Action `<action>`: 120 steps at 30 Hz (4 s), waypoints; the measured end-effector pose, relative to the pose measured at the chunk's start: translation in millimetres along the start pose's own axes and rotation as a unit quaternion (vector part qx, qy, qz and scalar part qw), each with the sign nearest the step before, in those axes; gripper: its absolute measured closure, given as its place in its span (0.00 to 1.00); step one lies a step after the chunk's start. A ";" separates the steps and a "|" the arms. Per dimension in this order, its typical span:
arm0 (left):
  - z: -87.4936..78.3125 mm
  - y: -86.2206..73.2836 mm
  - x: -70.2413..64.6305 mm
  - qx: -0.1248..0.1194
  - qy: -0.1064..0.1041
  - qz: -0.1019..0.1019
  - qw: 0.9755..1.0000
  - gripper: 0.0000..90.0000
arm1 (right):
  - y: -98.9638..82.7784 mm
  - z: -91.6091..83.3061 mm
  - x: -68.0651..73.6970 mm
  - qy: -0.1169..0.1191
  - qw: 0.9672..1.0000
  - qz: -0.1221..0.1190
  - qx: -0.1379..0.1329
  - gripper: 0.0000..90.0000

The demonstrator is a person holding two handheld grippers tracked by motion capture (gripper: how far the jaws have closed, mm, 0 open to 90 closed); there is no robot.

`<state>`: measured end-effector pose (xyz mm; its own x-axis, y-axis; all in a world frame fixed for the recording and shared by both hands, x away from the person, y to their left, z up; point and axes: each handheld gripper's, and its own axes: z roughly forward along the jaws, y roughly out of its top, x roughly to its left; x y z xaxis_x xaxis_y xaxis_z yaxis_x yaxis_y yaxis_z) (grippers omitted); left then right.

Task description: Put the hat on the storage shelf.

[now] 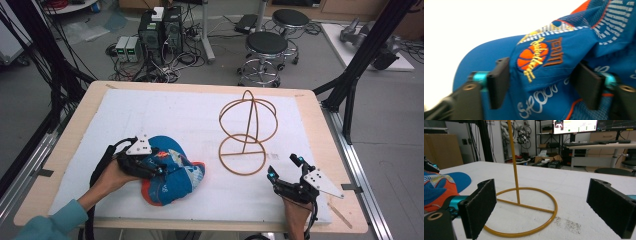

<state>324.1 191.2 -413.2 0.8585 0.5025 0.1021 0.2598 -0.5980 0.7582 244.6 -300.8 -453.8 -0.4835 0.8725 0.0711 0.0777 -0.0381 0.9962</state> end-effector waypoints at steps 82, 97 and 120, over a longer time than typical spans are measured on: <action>-56.9 199.9 9.2 -0.191 -0.105 -0.059 0.974 0.96 | -0.4 -1.2 -1.0 0.004 1.000 0.003 -0.008 0.09; -36.7 228.5 8.6 -0.194 -0.111 -0.063 0.973 0.96 | 0.0 -0.4 -2.9 0.006 1.000 0.006 -0.006 0.09; -2.4 266.6 -17.9 -0.188 -0.115 -0.038 0.975 0.96 | -0.2 -0.4 -2.6 0.007 1.000 0.003 -0.009 0.09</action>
<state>377.0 24.3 -211.4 0.9305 0.3579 -0.0780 0.1834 -0.2708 0.9450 245.5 -303.2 -454.2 -0.4957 0.8650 0.0778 0.0658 -0.0519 0.9965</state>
